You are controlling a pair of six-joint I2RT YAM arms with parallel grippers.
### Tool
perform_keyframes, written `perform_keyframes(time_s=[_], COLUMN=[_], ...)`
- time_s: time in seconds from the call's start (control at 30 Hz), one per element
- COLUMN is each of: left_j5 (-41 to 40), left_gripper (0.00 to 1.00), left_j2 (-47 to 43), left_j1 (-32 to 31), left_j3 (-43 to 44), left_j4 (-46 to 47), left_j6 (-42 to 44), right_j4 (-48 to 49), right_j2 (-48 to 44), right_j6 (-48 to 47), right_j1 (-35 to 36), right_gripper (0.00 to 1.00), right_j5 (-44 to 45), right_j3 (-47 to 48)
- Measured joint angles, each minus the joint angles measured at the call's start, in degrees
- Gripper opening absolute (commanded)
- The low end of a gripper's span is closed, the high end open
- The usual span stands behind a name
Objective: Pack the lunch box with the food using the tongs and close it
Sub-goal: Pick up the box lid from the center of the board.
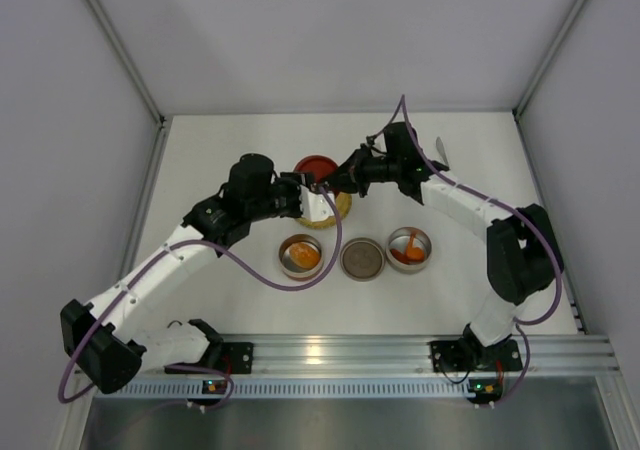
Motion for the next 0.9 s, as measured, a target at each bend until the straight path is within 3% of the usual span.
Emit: perform_keyframes(time_s=[0.6,0.9], left_j5=[-1.2,-4.6], left_gripper=[0.41,0.21], left_j2=[4.7,7.0], left_j1=[0.0,0.0], left_j3=[-1.7,-1.7], left_j4=[4.4,7.4], left_j6=[0.0,0.8], right_j4=[1.8,1.8], right_j2=[0.0,0.0], right_j6=[2.8,3.8], right_j1=[0.0,0.0], right_gripper=[0.0,0.0], right_j5=[-1.1,-1.3], right_j3=[-1.1,-1.1])
